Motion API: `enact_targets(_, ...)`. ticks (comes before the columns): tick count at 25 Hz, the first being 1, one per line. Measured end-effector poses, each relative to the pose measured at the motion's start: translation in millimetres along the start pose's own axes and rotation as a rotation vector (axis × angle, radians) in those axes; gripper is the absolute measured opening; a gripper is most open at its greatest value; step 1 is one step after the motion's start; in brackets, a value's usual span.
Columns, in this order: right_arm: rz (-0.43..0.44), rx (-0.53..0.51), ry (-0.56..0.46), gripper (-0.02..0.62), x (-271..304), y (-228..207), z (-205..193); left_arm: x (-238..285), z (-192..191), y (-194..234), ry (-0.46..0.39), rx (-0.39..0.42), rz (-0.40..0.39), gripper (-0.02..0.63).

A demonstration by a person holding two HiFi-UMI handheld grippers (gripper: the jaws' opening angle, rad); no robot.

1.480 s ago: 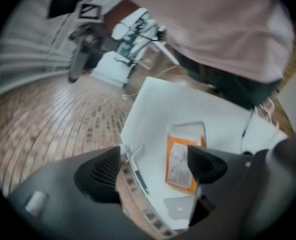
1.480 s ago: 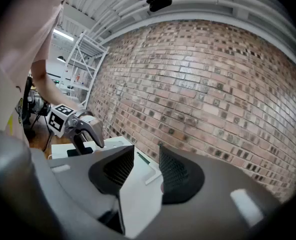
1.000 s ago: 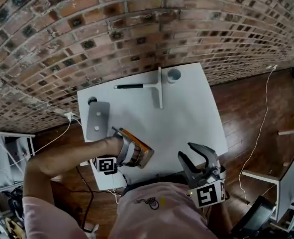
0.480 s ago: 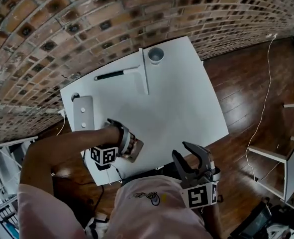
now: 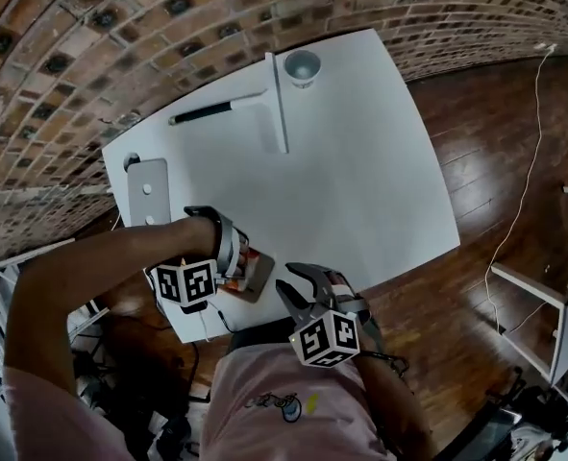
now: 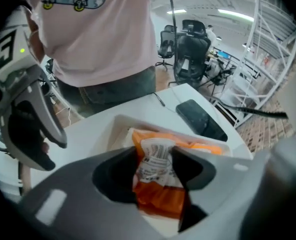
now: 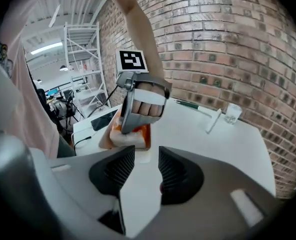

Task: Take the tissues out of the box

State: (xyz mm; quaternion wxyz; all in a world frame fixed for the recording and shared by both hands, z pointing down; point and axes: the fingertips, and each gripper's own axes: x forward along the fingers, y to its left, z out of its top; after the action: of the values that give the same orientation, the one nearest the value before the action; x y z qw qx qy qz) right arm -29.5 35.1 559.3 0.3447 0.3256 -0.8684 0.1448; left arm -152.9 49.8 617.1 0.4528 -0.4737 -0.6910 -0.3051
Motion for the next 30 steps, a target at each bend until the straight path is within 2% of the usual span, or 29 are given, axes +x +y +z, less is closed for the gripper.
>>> enact_targets(5,0.011,0.013,-0.073,0.138,24,7,12,-5,-2,6,0.008,-0.076,0.098,0.143)
enact_targets(12,-0.012,0.057,-0.074,0.137,24,7,-1,-16,-9,5,0.105,-0.127,0.185,0.095)
enact_targets(15,-0.056,0.066,-0.100,0.137,14,3,6,-35,-4,15,0.106,-0.230,0.278,0.073)
enact_targets(19,-0.086,0.066,-0.146,0.137,-14,-2,24,-91,18,46,0.134,-0.409,0.525,0.051)
enact_targets(24,-0.123,0.038,-0.242,0.137,-60,-24,48,-165,33,60,0.294,-0.569,0.772,0.045)
enact_targets(26,-0.147,0.056,-0.290,0.137,-83,-35,59,-201,44,65,0.335,-0.664,0.900,0.044)
enact_targets(28,-0.170,0.125,-0.362,0.132,-106,-47,73,-239,58,72,0.329,-0.789,1.077,0.044)
enact_targets(30,-0.182,0.204,-0.436,0.120,-130,-62,90,-285,72,79,0.301,-0.913,1.320,0.044)
